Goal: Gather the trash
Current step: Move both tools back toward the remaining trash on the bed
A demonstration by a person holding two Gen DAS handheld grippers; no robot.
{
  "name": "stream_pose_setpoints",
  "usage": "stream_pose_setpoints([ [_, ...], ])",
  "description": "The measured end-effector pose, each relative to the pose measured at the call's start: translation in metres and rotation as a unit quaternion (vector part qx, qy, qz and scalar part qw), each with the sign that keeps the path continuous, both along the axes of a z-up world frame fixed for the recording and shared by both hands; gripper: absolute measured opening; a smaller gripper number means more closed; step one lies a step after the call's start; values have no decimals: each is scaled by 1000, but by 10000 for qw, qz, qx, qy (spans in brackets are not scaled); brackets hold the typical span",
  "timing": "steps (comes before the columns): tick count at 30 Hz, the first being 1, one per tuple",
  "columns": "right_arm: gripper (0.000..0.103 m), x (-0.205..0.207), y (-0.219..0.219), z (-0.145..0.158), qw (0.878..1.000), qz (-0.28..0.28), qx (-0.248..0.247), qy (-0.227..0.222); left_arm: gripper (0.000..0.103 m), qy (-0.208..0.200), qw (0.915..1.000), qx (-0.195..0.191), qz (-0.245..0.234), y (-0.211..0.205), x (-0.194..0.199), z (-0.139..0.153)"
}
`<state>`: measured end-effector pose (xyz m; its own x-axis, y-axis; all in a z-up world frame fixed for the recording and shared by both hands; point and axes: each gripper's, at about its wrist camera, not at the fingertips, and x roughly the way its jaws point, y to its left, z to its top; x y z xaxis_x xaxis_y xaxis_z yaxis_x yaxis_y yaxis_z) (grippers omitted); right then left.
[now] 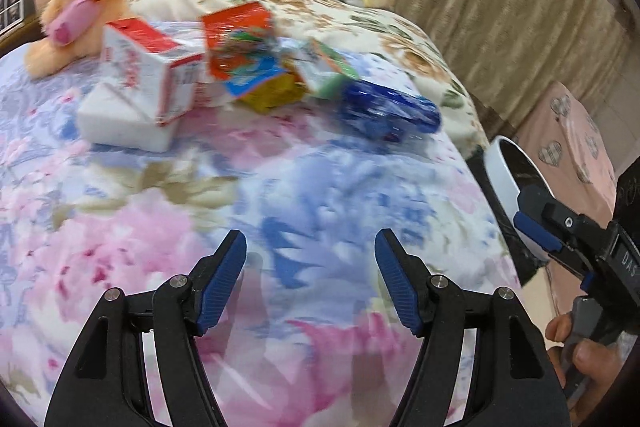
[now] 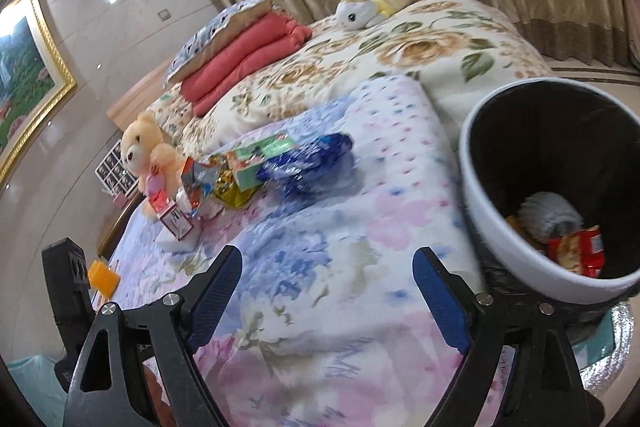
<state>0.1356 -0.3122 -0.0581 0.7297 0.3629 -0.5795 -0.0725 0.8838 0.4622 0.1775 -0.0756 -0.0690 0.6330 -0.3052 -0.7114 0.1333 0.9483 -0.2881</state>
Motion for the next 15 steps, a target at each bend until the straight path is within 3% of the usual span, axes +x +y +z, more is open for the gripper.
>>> stream_pose_setpoints([
  [15, 89, 53, 29, -8, 9996, 192, -185, 60, 72, -161, 9964, 197, 810, 50, 36, 7],
])
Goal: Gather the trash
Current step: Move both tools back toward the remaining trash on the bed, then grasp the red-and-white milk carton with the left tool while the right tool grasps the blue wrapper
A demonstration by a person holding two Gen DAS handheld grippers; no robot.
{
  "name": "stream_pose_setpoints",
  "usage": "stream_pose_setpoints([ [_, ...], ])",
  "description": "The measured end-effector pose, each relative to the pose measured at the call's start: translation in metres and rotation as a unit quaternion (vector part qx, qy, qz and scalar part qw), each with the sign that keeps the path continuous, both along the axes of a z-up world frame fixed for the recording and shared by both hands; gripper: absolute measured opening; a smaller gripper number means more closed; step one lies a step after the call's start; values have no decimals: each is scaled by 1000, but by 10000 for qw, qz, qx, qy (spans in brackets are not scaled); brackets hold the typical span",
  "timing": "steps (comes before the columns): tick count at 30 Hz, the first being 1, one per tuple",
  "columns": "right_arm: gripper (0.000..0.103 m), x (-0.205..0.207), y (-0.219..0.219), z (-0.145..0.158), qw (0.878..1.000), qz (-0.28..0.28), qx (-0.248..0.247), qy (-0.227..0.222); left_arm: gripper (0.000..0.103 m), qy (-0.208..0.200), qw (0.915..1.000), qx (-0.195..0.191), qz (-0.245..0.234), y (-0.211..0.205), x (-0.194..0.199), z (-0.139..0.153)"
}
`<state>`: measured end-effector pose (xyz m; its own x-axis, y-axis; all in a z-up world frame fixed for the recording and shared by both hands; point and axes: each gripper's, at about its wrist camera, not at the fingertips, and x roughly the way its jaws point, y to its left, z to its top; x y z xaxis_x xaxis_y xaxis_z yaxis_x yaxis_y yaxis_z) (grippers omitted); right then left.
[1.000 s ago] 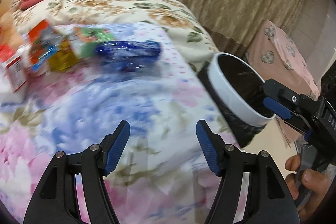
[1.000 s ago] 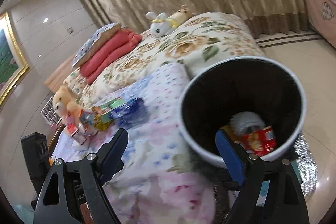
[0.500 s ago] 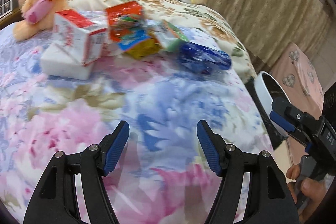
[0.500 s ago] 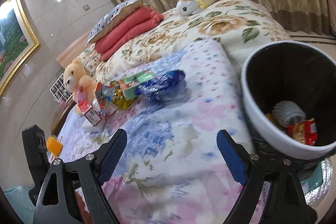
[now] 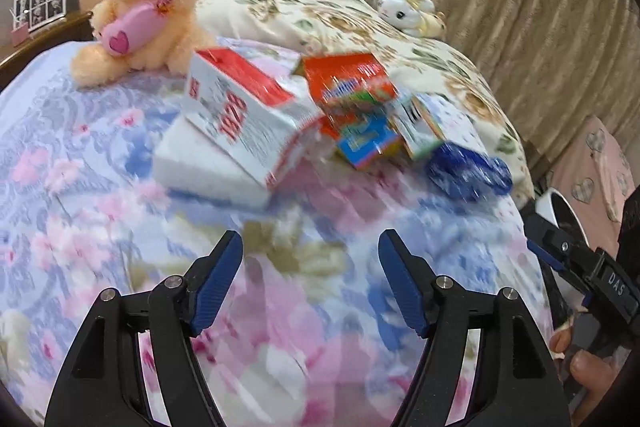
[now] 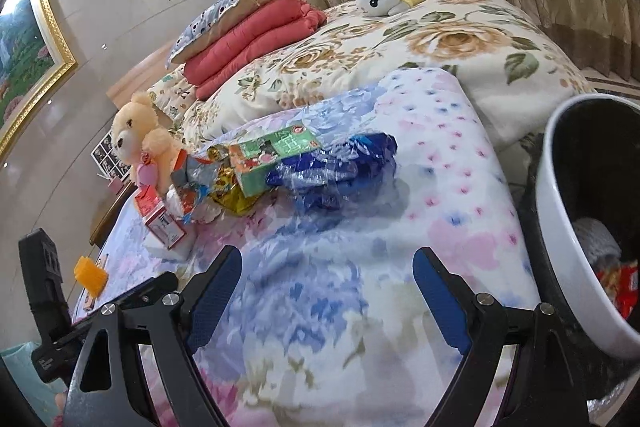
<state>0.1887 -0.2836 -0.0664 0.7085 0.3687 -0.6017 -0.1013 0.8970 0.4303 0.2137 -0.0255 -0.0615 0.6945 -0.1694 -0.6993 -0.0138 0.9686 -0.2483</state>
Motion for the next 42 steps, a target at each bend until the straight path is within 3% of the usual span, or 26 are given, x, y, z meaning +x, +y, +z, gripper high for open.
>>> stream_pose_setpoints([
  [17, 88, 63, 4, -17, 9995, -127, 3, 291, 78, -138, 9916, 928, 896, -8, 51, 1],
  [19, 79, 65, 4, -19, 9995, -141, -20, 274, 74, -178, 9915, 932, 893, -6, 50, 0],
  [21, 42, 65, 4, -20, 9993, -148, -84, 322, 52, -206, 9920, 899, 862, -3, 48, 0],
  [24, 34, 61, 2, -21, 9996, -117, -5, 261, 40, -279, 9934, 797, 780, 1, 42, 1],
  [30, 28, 43, 0, -13, 9999, -40, 96, 67, 36, -486, 9943, 713, 623, 2, 23, 8],
  [42, 28, -9, -6, -6, 9997, -7, 261, -20, 34, -682, 9962, 541, 13, -16, -28, 17],
])
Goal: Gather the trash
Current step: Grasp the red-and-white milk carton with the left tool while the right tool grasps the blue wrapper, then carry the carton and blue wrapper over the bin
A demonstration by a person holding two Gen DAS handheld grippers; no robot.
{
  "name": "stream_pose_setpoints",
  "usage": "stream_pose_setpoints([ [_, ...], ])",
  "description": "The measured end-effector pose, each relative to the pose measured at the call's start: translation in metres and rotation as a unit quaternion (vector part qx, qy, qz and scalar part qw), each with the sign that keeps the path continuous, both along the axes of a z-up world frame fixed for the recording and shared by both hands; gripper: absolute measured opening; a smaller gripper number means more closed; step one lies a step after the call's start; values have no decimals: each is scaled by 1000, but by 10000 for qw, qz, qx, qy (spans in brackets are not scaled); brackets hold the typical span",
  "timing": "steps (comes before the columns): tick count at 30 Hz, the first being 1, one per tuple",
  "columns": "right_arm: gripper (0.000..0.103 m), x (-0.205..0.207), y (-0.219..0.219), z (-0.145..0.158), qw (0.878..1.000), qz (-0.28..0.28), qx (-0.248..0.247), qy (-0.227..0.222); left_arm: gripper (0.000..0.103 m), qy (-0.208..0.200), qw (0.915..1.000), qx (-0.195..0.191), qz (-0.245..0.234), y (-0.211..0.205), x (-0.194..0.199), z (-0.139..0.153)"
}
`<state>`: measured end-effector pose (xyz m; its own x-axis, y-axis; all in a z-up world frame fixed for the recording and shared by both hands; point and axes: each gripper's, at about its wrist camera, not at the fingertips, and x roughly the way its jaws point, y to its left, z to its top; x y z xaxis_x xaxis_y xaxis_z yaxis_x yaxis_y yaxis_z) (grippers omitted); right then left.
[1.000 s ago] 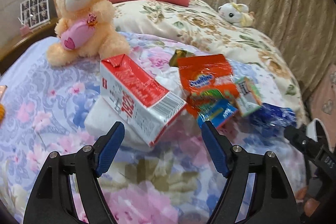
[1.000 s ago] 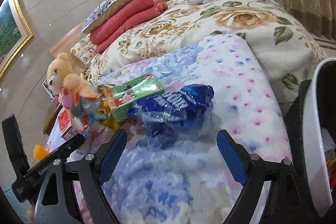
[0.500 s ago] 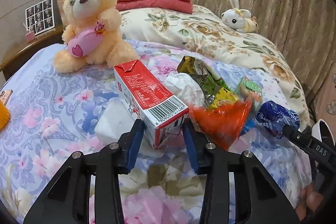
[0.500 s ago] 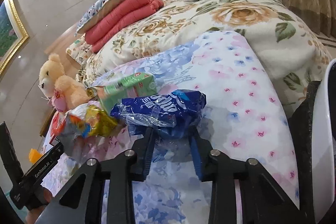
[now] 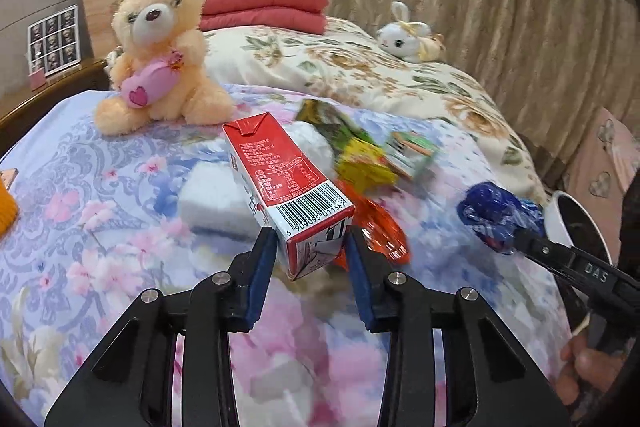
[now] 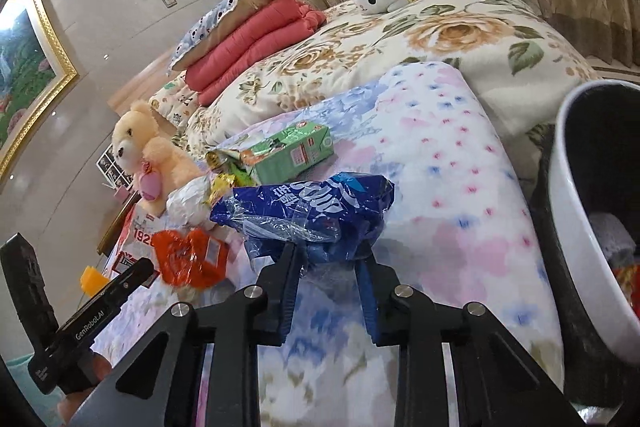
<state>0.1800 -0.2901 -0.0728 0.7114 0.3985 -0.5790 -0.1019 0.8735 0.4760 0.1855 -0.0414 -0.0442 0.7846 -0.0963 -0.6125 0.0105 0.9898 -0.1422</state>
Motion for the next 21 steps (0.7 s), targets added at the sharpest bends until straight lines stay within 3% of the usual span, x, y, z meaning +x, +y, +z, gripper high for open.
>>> stream_pose_setpoints([
  [10, 28, -40, -24, 8, 9997, -222, 39, -101, 34, -103, 9969, 58, -778, -48, -34, 3],
  [21, 28, -73, -64, 21, 9977, -636, 6, -233, 34, -205, 9863, 138, -1628, -108, -53, 11],
])
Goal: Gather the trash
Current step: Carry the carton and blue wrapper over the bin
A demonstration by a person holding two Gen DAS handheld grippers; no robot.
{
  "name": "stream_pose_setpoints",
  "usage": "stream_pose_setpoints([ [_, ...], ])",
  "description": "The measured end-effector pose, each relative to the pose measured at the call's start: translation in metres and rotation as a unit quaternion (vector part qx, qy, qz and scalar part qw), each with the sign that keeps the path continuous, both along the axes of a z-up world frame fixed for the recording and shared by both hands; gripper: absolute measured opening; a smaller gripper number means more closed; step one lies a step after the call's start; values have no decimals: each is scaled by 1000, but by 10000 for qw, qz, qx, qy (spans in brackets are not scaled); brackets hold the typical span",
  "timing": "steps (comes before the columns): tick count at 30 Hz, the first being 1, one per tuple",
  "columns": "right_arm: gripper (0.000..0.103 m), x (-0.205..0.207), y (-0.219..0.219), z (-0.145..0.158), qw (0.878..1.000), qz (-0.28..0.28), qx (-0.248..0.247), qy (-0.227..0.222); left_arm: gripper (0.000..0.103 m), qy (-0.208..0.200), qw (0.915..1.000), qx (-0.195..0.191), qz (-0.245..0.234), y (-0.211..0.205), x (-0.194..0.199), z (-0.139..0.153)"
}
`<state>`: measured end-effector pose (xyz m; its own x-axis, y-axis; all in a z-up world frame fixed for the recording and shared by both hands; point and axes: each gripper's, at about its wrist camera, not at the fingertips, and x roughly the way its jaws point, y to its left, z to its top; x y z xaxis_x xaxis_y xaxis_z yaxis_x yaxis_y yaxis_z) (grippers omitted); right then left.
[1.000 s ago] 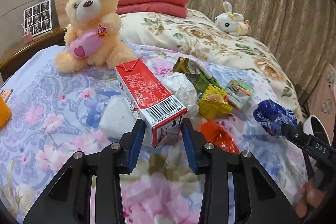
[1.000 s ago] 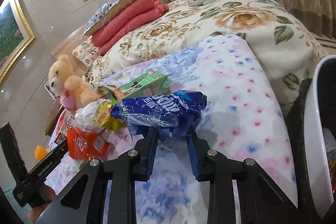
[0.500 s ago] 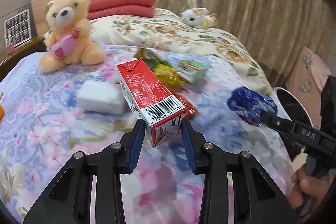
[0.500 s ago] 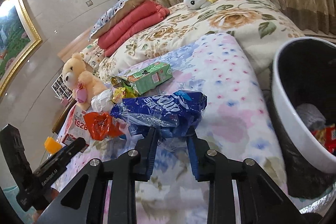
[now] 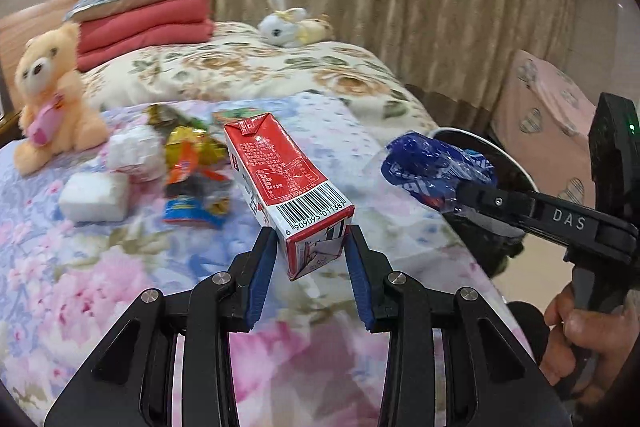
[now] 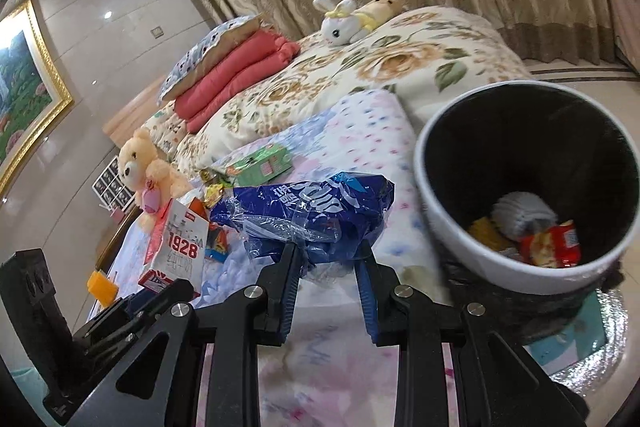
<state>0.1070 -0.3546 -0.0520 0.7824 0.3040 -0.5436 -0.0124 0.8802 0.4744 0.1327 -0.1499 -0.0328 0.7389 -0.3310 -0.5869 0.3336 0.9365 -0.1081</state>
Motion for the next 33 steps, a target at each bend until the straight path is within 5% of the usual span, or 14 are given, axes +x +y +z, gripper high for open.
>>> stream_pose_setpoints([
  [33, 28, -34, -113, 0, 9940, -1071, -135, 192, 34, 224, 9879, 65, -1535, -127, 11, 10],
])
